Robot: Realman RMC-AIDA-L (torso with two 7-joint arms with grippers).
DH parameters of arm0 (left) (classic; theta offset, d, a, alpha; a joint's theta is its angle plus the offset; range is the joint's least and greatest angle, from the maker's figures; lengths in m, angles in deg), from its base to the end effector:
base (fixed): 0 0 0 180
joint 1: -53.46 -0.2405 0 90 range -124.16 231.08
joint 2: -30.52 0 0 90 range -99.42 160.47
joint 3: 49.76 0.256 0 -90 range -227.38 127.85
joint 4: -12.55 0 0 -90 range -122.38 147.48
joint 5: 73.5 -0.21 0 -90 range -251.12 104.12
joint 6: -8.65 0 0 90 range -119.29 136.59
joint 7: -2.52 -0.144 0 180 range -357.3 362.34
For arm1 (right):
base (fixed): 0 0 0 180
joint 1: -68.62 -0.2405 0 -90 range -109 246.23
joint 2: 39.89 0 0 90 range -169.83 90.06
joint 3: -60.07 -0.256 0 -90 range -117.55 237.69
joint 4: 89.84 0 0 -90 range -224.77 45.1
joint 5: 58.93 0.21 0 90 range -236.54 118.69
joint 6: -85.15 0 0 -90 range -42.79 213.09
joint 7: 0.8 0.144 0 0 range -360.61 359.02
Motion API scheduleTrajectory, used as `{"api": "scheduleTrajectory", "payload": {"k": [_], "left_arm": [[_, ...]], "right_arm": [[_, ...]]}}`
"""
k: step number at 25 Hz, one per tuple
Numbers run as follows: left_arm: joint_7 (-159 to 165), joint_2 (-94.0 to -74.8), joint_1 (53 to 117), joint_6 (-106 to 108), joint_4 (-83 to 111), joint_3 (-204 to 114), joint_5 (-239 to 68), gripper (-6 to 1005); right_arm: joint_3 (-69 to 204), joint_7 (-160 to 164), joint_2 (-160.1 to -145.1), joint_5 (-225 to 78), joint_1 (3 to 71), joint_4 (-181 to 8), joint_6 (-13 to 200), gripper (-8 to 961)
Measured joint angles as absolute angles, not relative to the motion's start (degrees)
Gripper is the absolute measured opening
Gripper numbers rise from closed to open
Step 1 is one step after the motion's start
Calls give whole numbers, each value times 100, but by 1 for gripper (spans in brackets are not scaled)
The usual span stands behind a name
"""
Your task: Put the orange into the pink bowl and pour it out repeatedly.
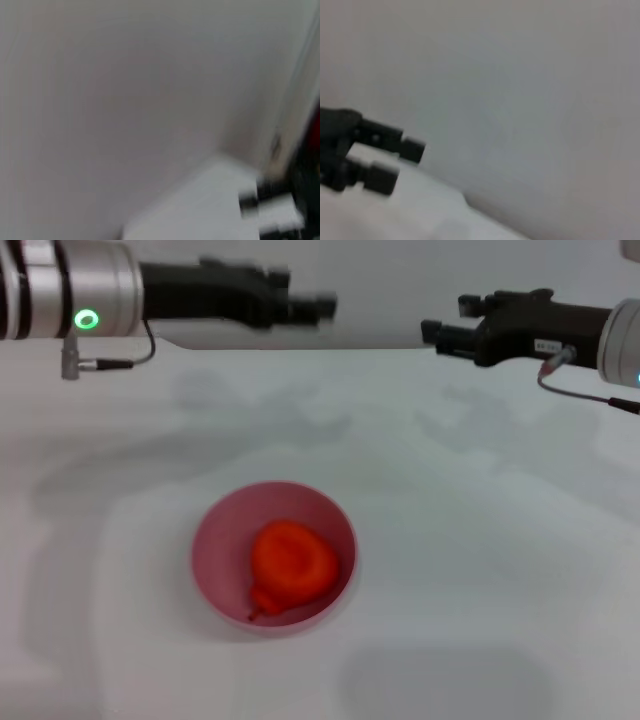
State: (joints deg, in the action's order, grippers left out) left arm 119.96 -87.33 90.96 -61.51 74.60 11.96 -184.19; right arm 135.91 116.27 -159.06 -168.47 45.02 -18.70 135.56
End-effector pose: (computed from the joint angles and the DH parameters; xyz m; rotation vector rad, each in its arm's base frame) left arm -0.1421 0.4136 0.0322 -2.5856 -0.6877 -0.5653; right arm 0.1792 0.3957 0.0210 -2.3475 0.6519 0.4857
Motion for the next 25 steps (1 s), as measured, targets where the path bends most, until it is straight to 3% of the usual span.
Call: {"api": "scheduleTrajectory", "payload": {"k": [2, 10, 19, 25], "left_arm": [[11257, -8735, 8875, -5844, 7214, 1220, -17480, 791], [7898, -8752, 8111, -5671, 5826, 1206, -13757, 786], [4528, -8825, 7409, -5726, 4102, 1247, -10288, 786], [3470, -8815, 7324, -5911, 3055, 1231, -8846, 786]], "right_arm": [[13590, 11124, -15906, -16183, 4631, -1957, 13379, 607], [13310, 6560, -15893, -11131, 5185, -3388, 13967, 607], [13064, 2494, -15881, -6929, 4947, -6384, 16365, 607], [12793, 2076, -15861, -6021, 4941, -6866, 16523, 607]]}}
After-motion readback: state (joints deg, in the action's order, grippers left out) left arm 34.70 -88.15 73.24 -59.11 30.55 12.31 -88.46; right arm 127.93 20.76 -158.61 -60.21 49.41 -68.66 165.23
